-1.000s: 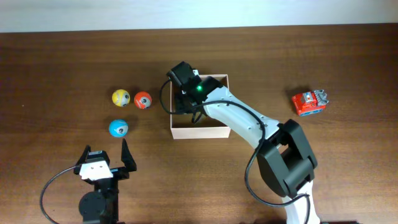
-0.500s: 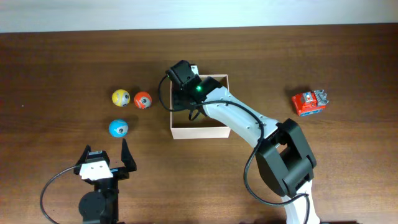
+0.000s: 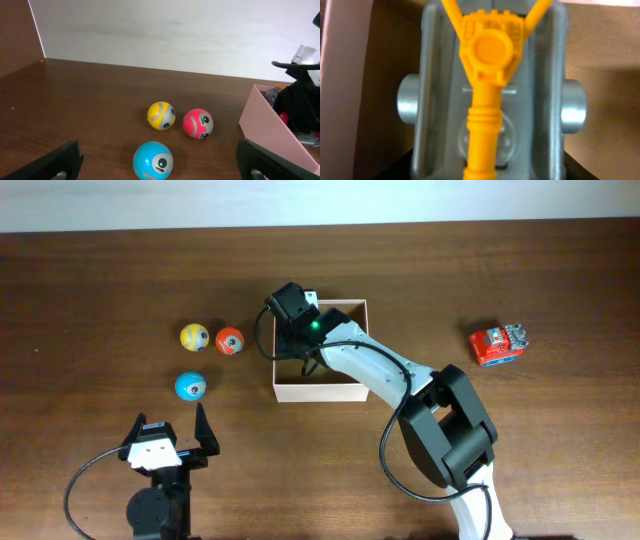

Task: Pack container
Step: 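Lower the fire truck into the box with the right gripper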

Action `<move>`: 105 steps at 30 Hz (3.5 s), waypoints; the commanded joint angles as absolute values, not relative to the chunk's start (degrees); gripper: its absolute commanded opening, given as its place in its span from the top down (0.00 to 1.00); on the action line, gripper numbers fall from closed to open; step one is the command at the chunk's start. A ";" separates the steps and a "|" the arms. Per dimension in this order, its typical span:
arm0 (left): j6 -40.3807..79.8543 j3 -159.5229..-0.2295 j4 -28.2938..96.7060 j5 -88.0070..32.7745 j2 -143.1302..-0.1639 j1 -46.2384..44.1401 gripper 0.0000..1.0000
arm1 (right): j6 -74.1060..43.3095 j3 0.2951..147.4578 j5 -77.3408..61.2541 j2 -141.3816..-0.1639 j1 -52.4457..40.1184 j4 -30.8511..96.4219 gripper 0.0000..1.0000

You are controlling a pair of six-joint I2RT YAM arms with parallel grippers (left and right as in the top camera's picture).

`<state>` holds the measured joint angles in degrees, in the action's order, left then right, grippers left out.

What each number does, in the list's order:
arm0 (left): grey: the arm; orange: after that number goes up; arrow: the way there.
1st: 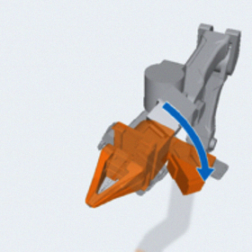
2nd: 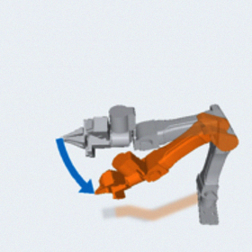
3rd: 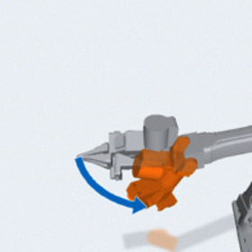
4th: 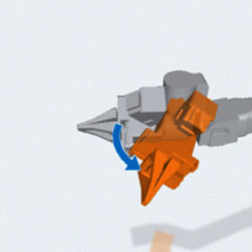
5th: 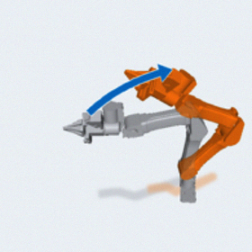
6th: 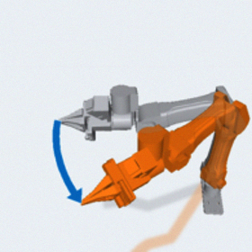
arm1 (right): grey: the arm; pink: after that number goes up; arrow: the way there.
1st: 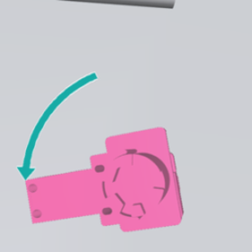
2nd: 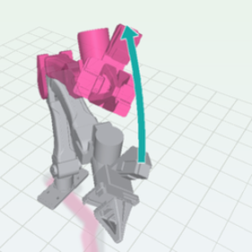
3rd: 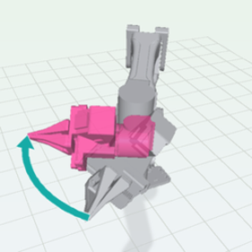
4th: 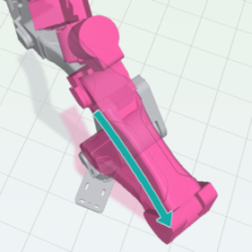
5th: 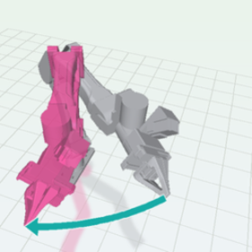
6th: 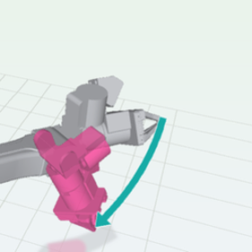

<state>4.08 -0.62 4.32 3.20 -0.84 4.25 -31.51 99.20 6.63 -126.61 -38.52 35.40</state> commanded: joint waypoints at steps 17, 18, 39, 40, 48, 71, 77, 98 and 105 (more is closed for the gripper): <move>3.36 -0.51 4.58 2.76 -0.36 4.01 0.01 | -30.96 99.59 7.97 -126.69 -38.94 34.46 0.27; 3.36 -0.51 4.58 2.76 -0.36 4.01 0.01 | -30.13 100.03 7.99 -126.67 -38.94 34.61 0.27; 3.36 -0.51 4.58 2.76 -0.36 4.01 0.01 | -26.00 109.47 12.56 -125.08 -37.01 47.94 0.71; 3.36 -0.51 4.58 2.76 -0.36 4.01 0.01 | -26.00 109.47 12.53 -125.08 -36.62 48.29 0.73; 3.36 -0.51 4.58 2.76 -0.36 4.01 0.01 | -25.98 109.45 12.53 -125.10 -34.68 49.45 0.87; 3.36 -0.51 4.58 2.76 -0.36 4.01 0.01 | -17.93 112.53 13.39 -125.05 -33.67 50.39 0.85; 3.36 -0.51 4.58 2.76 -0.36 4.01 0.01 | -13.56 113.34 14.81 -125.08 -32.60 51.09 0.79; 3.36 -0.51 4.58 2.76 -0.36 4.01 0.01 | -1.10 110.39 6.44 -125.21 -28.10 53.84 0.78; 3.36 -0.51 4.58 2.76 -0.36 4.01 0.01 | -0.64 109.21 4.86 -126.93 -28.16 54.22 0.78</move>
<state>4.05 -0.62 4.32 3.20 -0.84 4.25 -1.43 109.78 6.42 -126.61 -28.10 54.04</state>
